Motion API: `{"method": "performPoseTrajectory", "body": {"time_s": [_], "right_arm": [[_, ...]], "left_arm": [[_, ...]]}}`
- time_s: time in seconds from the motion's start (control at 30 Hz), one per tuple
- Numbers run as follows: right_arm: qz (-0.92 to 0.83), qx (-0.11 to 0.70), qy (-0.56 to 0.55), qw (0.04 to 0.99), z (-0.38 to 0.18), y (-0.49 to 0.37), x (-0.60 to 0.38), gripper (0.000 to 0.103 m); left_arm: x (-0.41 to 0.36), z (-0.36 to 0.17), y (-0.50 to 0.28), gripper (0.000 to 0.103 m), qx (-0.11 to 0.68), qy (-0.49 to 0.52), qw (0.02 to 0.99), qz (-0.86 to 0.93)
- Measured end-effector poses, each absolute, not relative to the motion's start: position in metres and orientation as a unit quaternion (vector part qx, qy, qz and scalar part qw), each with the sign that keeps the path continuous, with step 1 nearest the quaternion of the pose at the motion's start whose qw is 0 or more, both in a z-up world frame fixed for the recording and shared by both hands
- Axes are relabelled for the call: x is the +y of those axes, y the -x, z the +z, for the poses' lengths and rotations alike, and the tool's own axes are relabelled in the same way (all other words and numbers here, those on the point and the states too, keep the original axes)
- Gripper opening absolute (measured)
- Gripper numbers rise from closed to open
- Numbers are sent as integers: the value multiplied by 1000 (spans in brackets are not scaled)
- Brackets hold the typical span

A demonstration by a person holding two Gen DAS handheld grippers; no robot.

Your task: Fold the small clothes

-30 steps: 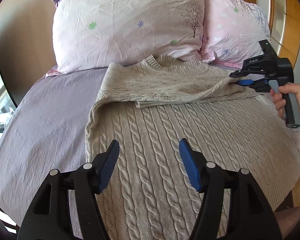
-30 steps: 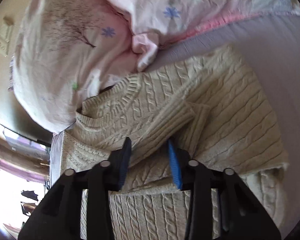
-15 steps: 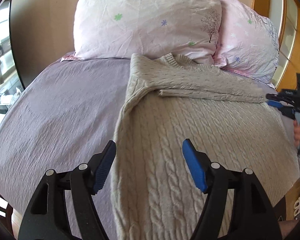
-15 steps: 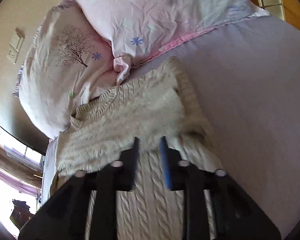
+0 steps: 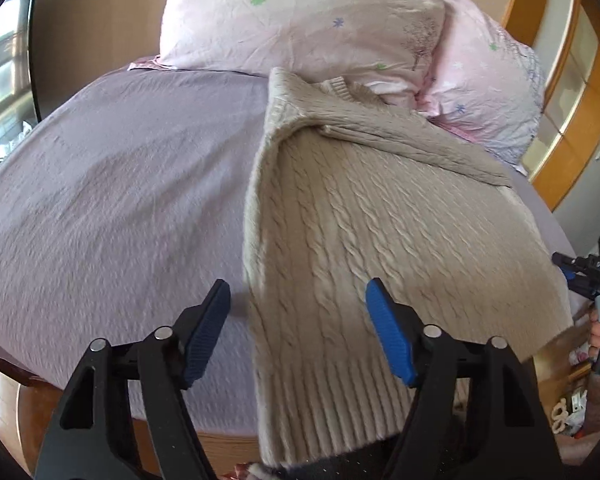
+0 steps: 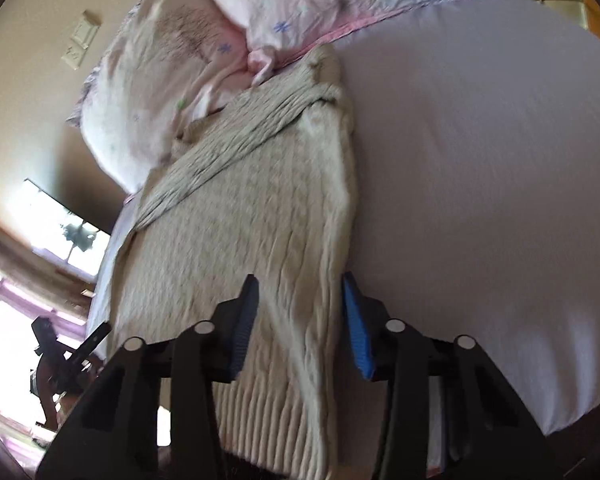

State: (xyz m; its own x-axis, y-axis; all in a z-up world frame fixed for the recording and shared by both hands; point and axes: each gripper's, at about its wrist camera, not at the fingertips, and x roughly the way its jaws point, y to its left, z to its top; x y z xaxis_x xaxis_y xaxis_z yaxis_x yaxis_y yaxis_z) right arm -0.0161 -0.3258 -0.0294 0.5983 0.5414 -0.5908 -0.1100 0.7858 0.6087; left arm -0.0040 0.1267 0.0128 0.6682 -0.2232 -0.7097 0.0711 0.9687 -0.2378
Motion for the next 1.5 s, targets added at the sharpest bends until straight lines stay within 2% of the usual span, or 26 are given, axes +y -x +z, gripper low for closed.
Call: {"method": "performPoseTrajectory", "body": {"time_s": [0.03,0.07,0.13,0.2,0.3,0.53,0.7,0.9,1.1,1.23,1.3,1.37,1.43,1.5], "right_arm": [[217,413,-276,840,-36,22,-323,16],[238,417,-283,830,-43,29,-319,13],[264,413,-283,824,-49,41,-314,9],[281,411,-284,820,-51,52,-310,7],[305,377,-290,825,-36,61,-313,7],[340,262,-353,832,16,45,-340,6],[337,230,-395,823,38,-3,-356,6],[247,223,-452,828,57,-119,-367,6],[113,286,-454,836,27,-228,-345,6],[80,309,-459,829,11,-249,-342,14],[93,294,-454,836,19,-252,-341,33],[99,273,-434,853,33,-253,-338,70],[95,246,-405,876,51,-244,-333,82],[131,236,-391,880,63,-236,-326,83]], "left_arm": [[126,13,8,62,399,97,908,-87],[124,12,15,56,398,99,907,-93],[122,12,26,46,400,103,906,-97],[121,11,35,28,405,106,903,-96],[120,11,40,9,419,107,896,-94],[138,39,22,7,383,158,903,-113],[152,83,-44,7,339,150,924,-90],[137,103,-179,7,336,113,934,-43],[127,66,-293,7,381,109,918,19],[139,42,-311,7,415,147,897,23],[147,42,-309,8,414,175,893,9],[155,49,-307,9,407,204,890,-7],[163,57,-304,9,394,236,888,-23],[169,68,-300,9,381,258,887,-40]]}}
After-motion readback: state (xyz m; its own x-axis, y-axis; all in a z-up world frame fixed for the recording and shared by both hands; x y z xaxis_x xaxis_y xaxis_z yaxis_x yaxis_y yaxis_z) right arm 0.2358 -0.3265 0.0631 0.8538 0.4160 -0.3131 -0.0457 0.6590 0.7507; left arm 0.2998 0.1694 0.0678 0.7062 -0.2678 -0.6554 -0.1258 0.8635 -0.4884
